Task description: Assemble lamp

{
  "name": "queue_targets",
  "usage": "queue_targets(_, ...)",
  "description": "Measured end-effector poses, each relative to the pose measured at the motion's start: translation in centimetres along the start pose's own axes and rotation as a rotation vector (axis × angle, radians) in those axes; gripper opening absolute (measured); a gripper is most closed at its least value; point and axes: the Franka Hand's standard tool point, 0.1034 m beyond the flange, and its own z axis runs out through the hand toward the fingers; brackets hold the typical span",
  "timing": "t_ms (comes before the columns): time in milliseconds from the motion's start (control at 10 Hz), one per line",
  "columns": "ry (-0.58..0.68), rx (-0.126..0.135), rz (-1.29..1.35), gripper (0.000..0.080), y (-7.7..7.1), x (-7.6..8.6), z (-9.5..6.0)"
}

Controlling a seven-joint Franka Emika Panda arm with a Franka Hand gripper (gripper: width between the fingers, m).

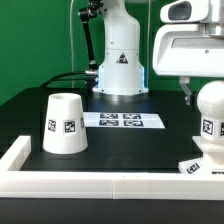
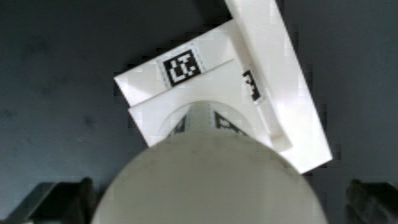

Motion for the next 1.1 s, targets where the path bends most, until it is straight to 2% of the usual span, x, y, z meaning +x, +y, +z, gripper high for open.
queue_targets(400,0.022,-0.029,-0.414,0.0699,-0.3,0.1,0.0)
queue_targets(700,0.016,-0.046,-0.706,0.0699,0.4,0.6,-0.2)
queue_targets(800,0.005,-0.059,-0.823,0.0699,0.7,0.7,-0.4)
queue_targets(1000,0.006,-0.065,-0.864,0.0699,0.7,0.8,0.1)
queue_targets(1100,0.003,-0.066,-0.834,0.0668,0.7,0.7,0.3)
